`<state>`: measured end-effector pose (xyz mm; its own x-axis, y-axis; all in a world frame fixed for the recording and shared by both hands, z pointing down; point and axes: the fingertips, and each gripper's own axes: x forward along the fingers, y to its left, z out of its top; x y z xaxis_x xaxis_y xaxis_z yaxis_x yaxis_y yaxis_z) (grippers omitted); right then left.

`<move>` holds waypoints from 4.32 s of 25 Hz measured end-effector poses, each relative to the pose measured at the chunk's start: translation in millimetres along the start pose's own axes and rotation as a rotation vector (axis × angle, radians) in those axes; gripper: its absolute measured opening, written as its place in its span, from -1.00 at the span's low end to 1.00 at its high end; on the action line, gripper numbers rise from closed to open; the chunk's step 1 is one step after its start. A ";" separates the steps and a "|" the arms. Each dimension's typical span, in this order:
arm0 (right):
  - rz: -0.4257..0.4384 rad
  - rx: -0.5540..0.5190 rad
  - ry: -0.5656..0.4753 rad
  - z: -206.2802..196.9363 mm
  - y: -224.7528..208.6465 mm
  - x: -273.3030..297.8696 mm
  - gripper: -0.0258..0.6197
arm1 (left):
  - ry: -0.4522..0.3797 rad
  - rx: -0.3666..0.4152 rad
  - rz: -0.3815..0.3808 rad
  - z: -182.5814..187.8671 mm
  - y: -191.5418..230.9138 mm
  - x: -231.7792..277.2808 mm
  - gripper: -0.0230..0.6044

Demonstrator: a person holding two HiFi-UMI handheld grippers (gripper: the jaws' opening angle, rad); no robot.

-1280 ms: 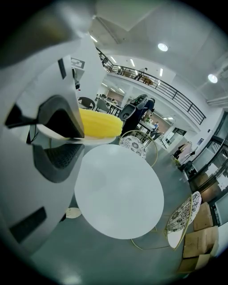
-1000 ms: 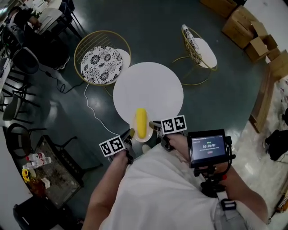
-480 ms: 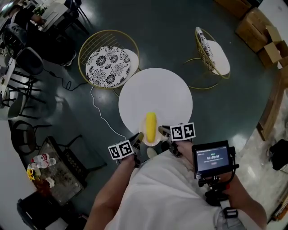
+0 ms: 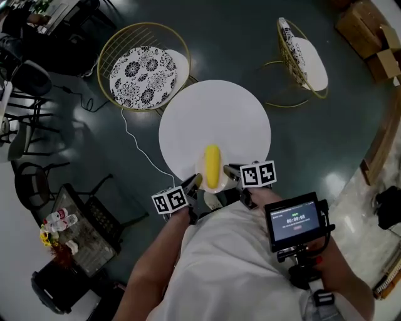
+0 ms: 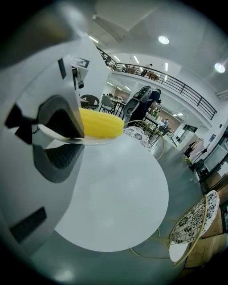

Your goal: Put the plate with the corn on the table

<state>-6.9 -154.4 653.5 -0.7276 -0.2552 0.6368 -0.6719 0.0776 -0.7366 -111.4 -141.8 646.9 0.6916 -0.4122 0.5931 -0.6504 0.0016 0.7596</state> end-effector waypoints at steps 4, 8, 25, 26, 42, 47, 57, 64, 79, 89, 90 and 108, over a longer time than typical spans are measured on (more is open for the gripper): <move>-0.002 -0.004 0.015 11.8 -18.3 7.9 -0.76 | 0.010 -0.011 0.006 5.8 7.5 20.5 -0.82; -0.004 -0.010 0.023 20.6 -32.3 11.5 -0.76 | 0.018 0.001 0.020 9.7 13.4 36.3 -0.82; -0.012 -0.008 0.037 79.3 -82.6 27.5 -0.76 | 0.018 0.006 0.041 50.7 12.4 102.3 -0.82; -0.013 -0.011 0.039 82.7 -84.6 28.6 -0.76 | 0.013 -0.001 0.049 52.3 14.3 105.1 -0.82; -0.081 -0.096 0.040 139.5 -105.0 70.7 -0.76 | -0.032 0.003 0.165 100.0 41.3 142.3 -0.82; -0.117 -0.146 0.037 152.3 -107.3 80.1 -0.76 | -0.036 0.044 0.220 113.5 47.7 148.3 -0.82; -0.175 -0.297 0.032 170.6 -110.6 90.6 -0.76 | -0.051 0.118 0.285 130.5 48.4 161.1 -0.82; -0.212 -0.399 0.034 170.4 -101.3 93.8 -0.76 | -0.050 0.125 0.329 129.2 55.7 155.9 -0.82; -0.261 -0.560 0.045 167.6 -104.7 100.0 -0.66 | -0.032 0.186 0.356 129.2 60.7 161.6 -0.78; -0.259 -0.466 -0.146 179.4 -107.5 77.5 -0.66 | -0.106 0.217 0.367 129.0 65.3 135.3 -0.65; -0.259 -0.460 -0.165 180.9 -108.9 74.4 -0.66 | -0.111 0.218 0.371 128.2 67.0 131.5 -0.64; -0.200 -0.380 -0.215 109.5 -75.8 5.5 -0.90 | -0.246 0.207 0.335 40.5 43.0 32.2 -0.91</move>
<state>55.1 -267.2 687.8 -0.5603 -0.4918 0.6665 -0.8282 0.3432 -0.4430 -129.9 -191.9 687.8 0.3533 -0.6240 0.6970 -0.8918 0.0005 0.4525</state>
